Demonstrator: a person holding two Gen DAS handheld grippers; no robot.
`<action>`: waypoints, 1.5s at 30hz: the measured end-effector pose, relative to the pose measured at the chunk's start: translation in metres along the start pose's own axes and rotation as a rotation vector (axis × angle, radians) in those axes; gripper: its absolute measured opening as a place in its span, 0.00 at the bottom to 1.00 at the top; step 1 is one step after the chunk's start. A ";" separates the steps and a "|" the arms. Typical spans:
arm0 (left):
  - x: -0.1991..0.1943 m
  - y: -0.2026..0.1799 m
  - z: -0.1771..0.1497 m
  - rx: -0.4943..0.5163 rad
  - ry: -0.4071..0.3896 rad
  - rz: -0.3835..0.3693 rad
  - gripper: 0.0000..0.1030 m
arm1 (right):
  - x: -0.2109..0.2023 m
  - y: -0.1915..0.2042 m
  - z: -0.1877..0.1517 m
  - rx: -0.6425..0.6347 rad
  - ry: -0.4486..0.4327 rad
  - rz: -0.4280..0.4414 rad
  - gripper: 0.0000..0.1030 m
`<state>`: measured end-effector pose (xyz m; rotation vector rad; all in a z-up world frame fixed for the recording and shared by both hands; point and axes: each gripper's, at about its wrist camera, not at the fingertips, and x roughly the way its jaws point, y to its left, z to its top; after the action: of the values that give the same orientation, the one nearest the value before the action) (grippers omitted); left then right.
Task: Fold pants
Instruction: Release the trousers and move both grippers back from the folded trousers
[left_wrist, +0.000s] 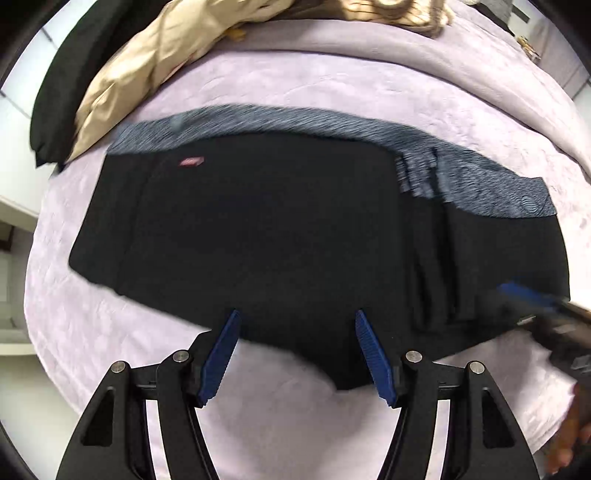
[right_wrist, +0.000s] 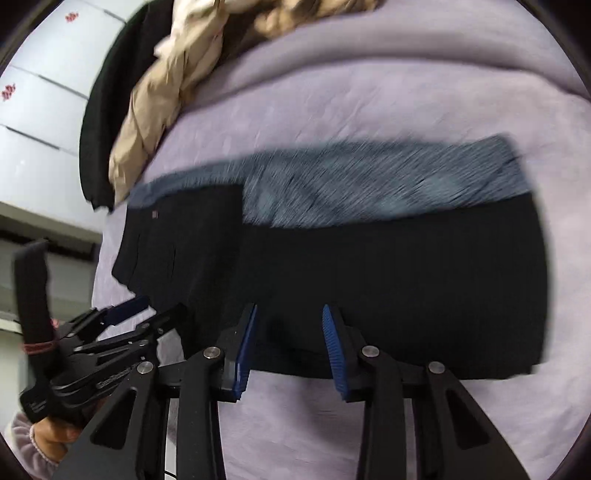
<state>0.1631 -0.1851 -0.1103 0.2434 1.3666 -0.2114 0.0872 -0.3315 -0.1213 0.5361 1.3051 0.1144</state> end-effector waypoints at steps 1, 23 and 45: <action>0.000 0.008 -0.004 -0.006 0.004 0.001 0.64 | 0.003 0.008 -0.004 -0.016 0.000 -0.029 0.38; -0.015 0.068 -0.051 -0.057 0.038 -0.079 0.88 | -0.029 0.063 -0.068 -0.070 0.042 -0.177 0.84; -0.049 0.085 -0.066 0.027 -0.033 -0.127 1.00 | -0.081 0.081 -0.082 -0.003 -0.108 -0.288 0.91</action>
<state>0.1167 -0.0843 -0.0700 0.1750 1.3478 -0.3389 0.0056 -0.2650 -0.0275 0.3419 1.2627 -0.1490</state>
